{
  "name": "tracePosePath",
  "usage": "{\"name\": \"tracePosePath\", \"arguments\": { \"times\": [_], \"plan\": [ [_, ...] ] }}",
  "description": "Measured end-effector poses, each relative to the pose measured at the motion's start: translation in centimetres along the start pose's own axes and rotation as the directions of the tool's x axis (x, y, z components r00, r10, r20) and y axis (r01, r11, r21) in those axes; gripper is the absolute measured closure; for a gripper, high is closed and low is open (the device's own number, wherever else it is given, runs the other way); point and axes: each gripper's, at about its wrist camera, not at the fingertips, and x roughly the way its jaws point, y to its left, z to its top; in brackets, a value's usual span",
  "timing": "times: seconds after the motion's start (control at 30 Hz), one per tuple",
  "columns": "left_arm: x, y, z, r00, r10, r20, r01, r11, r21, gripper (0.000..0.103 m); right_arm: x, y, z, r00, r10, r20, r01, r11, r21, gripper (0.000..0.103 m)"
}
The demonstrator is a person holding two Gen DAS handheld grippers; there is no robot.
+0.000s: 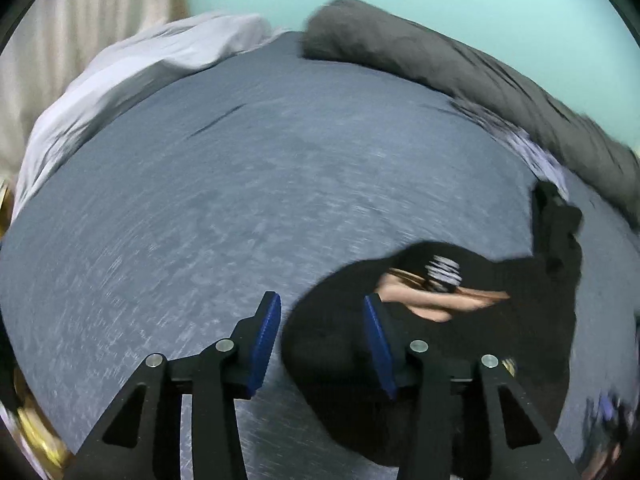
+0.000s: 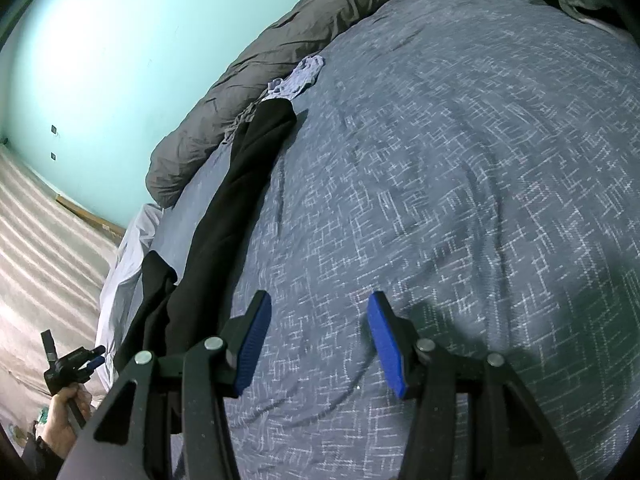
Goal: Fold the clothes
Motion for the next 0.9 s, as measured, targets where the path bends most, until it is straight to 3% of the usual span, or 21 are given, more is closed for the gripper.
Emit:
{"name": "tracePosePath", "arguments": {
  "times": [0.1, 0.23, 0.27, 0.3, 0.33, 0.47, 0.6, 0.7, 0.9],
  "plan": [
    [-0.2, -2.2, -0.5, 0.999, -0.051, 0.002, 0.051, 0.998, 0.029, 0.048, 0.2, 0.3, -0.1, 1.000, 0.002, -0.005, -0.002, 1.000, -0.008, 0.052],
    [0.4, -3.7, -2.0, 0.998, -0.056, -0.012, 0.057, 0.997, 0.050, 0.048, 0.4, 0.8, -0.3, 1.000, 0.014, -0.015, -0.014, 1.000, -0.027, 0.052],
    [0.7, -3.8, -2.3, 0.998, -0.057, -0.022, 0.059, 0.997, 0.051, 0.044, 0.5, 0.9, -0.3, 1.000, 0.017, -0.018, -0.018, 0.999, -0.033, 0.052],
    [1.1, -3.8, -2.6, 0.998, -0.059, -0.033, 0.061, 0.997, 0.052, 0.034, 0.6, 1.1, -0.3, 1.000, 0.021, -0.022, -0.021, 0.999, -0.041, 0.052],
    [1.4, -3.7, -2.9, 0.997, -0.065, -0.040, 0.067, 0.996, 0.050, 0.033, 0.6, 1.2, -0.4, 0.999, 0.021, -0.025, -0.022, 0.999, -0.047, 0.052],
    [1.9, -2.4, -4.4, 0.998, -0.062, 0.000, 0.062, 0.998, 0.018, 0.033, 1.4, 2.1, -1.0, 0.999, 0.018, -0.051, -0.022, 0.996, -0.087, 0.052],
    [2.2, -0.8, -5.8, 0.996, -0.075, 0.057, 0.080, 0.993, -0.090, 0.033, 2.5, 3.5, -2.1, 0.995, 0.034, -0.090, -0.046, 0.990, -0.136, 0.052],
    [2.7, -0.9, -7.0, 0.993, -0.092, 0.077, 0.100, 0.988, -0.120, 0.033, 3.6, 4.4, -2.9, 0.991, 0.047, -0.127, -0.067, 0.985, -0.161, 0.052],
    [3.1, -1.6, -8.3, 0.986, -0.128, 0.103, 0.143, 0.979, -0.146, 0.033, 5.2, 5.4, -2.0, 0.989, -0.035, -0.145, 0.000, 0.972, -0.234, 0.043]
  ]
}}
